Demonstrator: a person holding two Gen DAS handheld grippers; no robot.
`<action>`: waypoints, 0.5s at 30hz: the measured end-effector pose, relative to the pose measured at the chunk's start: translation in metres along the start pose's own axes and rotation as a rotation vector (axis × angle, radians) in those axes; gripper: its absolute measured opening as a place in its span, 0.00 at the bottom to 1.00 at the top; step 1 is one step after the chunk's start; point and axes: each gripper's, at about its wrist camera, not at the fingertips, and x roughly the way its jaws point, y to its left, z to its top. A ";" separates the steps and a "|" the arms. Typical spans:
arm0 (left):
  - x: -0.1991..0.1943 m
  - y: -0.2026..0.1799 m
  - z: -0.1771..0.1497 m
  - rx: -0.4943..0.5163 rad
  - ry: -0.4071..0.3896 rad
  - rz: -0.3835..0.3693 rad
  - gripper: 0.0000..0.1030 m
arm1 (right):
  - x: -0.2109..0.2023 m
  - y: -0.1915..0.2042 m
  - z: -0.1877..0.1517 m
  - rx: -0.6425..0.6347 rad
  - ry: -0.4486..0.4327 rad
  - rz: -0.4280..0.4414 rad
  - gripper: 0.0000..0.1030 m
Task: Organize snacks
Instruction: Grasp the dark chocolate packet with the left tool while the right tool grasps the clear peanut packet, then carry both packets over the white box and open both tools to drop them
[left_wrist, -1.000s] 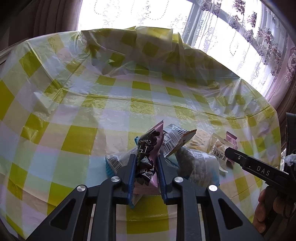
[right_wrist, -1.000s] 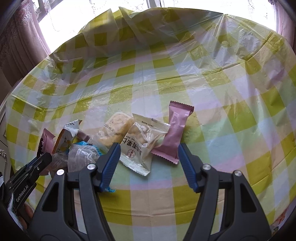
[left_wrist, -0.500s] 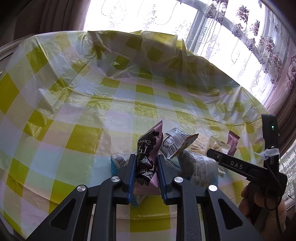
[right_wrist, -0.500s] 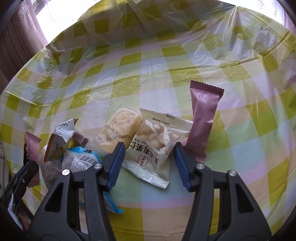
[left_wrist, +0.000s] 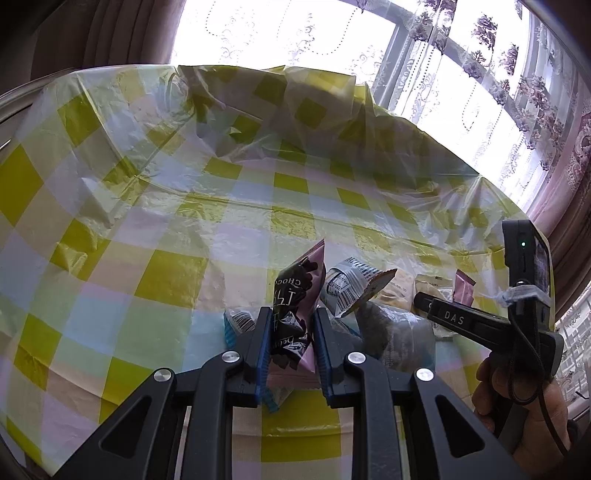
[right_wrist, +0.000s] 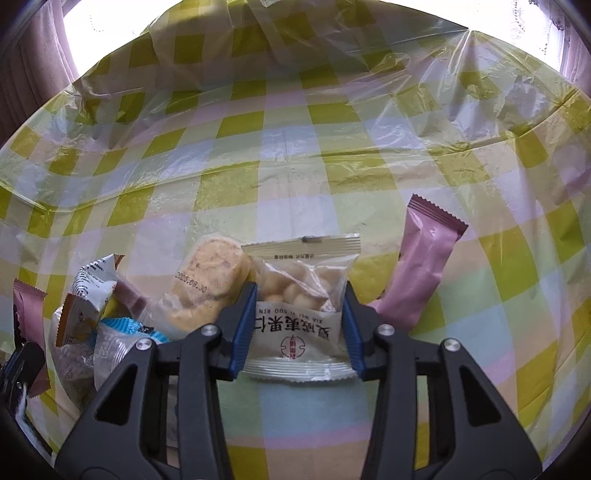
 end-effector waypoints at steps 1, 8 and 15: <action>-0.001 0.000 0.000 -0.001 -0.003 0.003 0.22 | -0.001 0.000 -0.001 -0.008 -0.001 -0.003 0.44; -0.007 0.000 -0.002 -0.008 -0.003 0.008 0.22 | -0.013 -0.002 -0.019 -0.040 0.004 -0.014 0.42; -0.020 -0.003 -0.007 -0.009 -0.009 0.019 0.22 | -0.035 -0.014 -0.040 -0.028 0.022 0.003 0.42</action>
